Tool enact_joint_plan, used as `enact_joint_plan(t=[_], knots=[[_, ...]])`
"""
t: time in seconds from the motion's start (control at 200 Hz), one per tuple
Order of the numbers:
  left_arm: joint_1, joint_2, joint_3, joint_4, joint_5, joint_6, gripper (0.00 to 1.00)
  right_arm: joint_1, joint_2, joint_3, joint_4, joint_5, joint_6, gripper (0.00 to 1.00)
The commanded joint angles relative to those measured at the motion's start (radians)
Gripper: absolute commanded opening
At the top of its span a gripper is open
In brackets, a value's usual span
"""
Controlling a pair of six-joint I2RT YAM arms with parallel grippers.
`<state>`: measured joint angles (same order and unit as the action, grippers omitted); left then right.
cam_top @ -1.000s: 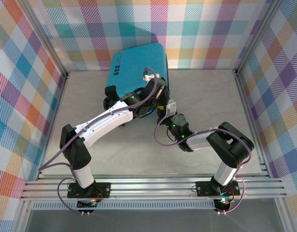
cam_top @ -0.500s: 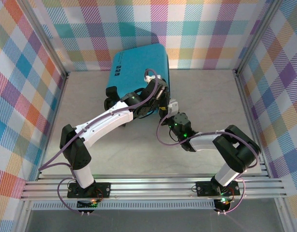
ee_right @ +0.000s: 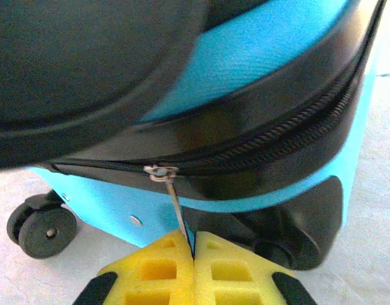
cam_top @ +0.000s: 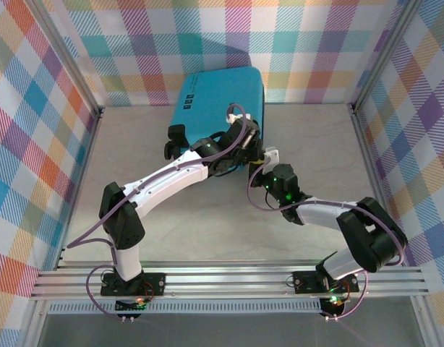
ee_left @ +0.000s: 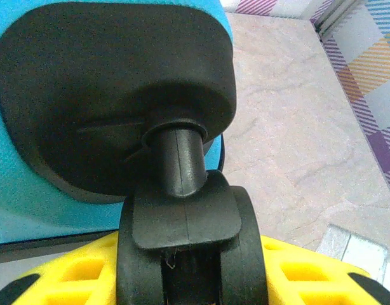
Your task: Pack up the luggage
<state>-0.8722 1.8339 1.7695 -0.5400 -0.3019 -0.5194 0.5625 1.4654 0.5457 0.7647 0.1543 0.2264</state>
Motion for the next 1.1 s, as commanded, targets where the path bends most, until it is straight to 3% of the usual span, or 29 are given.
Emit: enact_joint_plan(t=[0.0, 0.55, 0.8, 1.095], knots=[[0.012, -0.041, 0.070, -0.018, -0.072, 0.065, 0.00, -0.118, -0.044, 0.003, -0.086, 0.143, 0.089, 0.00], [0.011, -0.025, 0.043, -0.078, -0.076, 0.093, 0.00, -0.236, -0.082, 0.063, -0.321, 0.124, 0.134, 0.00], [0.013, -0.008, 0.019, -0.052, -0.094, 0.088, 0.00, -0.243, -0.131, 0.000, -0.330, 0.022, 0.157, 0.00], [0.012, 0.013, 0.005, -0.032, -0.066, 0.087, 0.00, -0.254, -0.088, 0.041, -0.412, 0.116, 0.147, 0.00]])
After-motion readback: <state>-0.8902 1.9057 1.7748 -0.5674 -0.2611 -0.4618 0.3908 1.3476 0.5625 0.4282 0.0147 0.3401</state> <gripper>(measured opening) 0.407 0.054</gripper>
